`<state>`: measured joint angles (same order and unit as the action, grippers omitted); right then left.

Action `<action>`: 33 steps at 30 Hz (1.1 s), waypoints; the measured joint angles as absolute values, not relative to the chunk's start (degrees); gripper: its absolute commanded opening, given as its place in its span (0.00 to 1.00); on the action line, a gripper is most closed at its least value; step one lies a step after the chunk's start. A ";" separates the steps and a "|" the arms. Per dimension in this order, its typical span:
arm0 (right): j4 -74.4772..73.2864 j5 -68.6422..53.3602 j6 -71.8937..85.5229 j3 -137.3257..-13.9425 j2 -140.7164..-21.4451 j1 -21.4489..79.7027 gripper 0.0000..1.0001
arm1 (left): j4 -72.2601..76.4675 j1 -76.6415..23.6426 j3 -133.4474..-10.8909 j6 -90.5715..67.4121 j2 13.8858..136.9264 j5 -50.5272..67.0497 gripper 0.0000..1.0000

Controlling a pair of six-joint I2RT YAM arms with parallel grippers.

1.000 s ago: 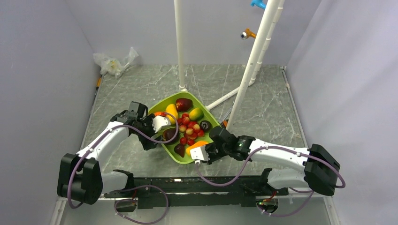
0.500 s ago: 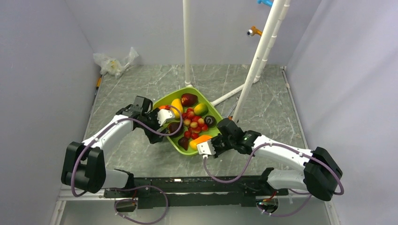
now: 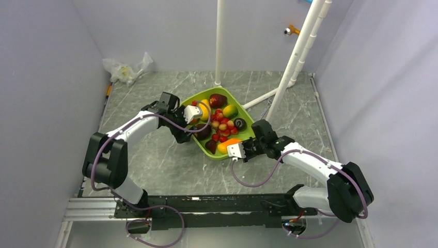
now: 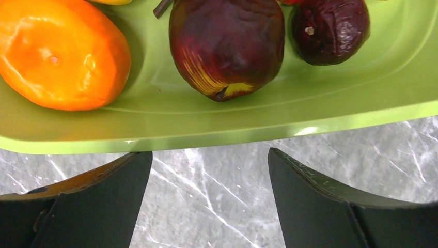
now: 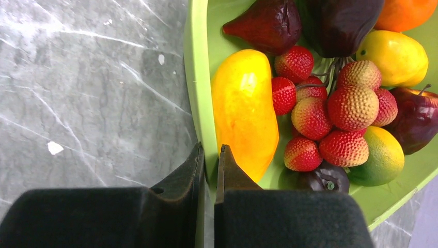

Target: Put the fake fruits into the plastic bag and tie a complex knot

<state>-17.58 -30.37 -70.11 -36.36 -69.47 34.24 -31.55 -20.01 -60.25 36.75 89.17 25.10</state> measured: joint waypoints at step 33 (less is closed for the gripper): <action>-13.58 -31.31 -73.01 -57.32 -94.98 28.23 0.00 | -38.17 9.47 -87.59 31.86 98.85 28.16 0.99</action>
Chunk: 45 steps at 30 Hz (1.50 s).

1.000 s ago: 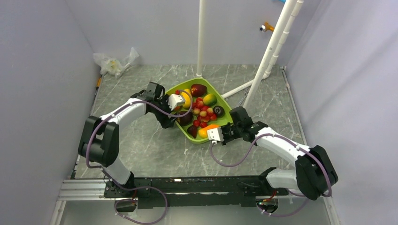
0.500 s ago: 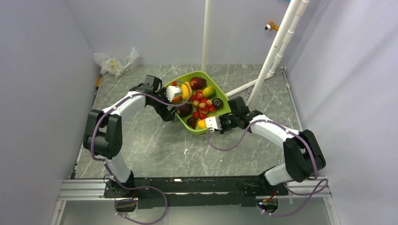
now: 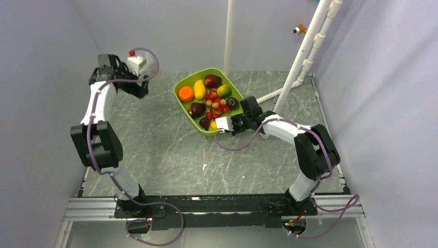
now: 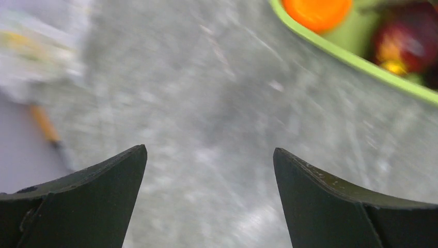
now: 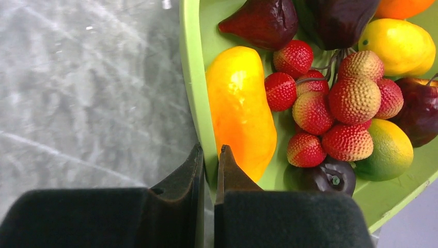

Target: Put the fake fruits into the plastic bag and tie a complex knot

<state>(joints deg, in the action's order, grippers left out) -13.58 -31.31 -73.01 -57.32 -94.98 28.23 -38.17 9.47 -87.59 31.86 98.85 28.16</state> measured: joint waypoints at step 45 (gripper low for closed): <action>-17.50 -26.63 -37.69 -70.78 -86.41 36.16 0.99 | -16.93 14.48 -81.89 49.56 104.53 25.28 0.00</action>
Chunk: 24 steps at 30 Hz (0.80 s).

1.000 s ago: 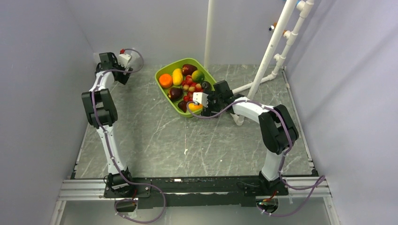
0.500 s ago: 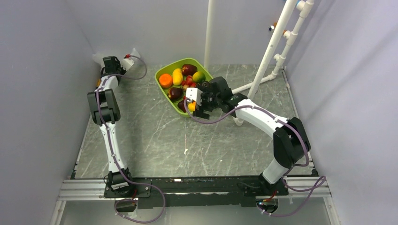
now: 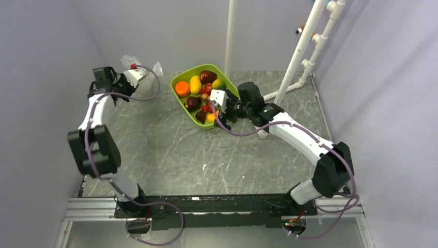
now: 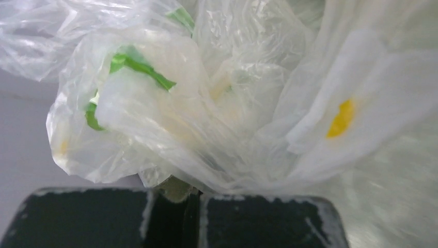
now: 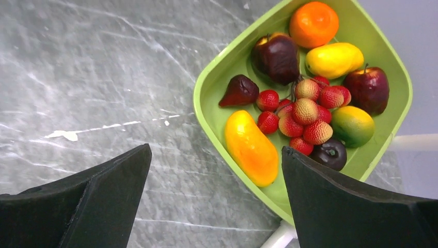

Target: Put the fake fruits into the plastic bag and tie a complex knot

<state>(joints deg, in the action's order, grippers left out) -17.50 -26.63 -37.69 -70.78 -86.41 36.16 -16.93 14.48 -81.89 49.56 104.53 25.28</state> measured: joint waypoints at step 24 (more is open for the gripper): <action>3.99 -25.61 -32.58 -54.28 -74.04 53.12 0.38 | -37.47 -11.46 -56.80 26.06 56.07 69.23 0.00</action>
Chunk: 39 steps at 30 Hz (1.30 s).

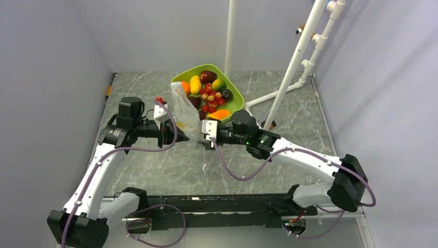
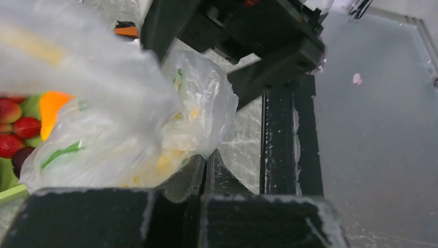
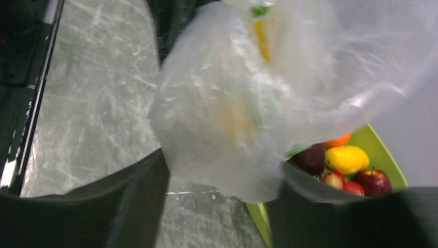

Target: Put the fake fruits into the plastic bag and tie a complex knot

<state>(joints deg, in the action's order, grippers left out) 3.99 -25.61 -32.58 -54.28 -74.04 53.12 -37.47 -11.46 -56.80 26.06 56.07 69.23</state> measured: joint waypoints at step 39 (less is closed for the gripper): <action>-13.63 -39.11 -39.99 -55.07 -69.38 44.71 0.00 | -22.04 -14.37 -58.67 11.86 64.25 57.21 0.22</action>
<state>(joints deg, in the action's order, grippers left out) -13.63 -39.11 -39.99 -55.07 -69.38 44.71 -22.04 -14.37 -58.67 11.86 64.25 57.21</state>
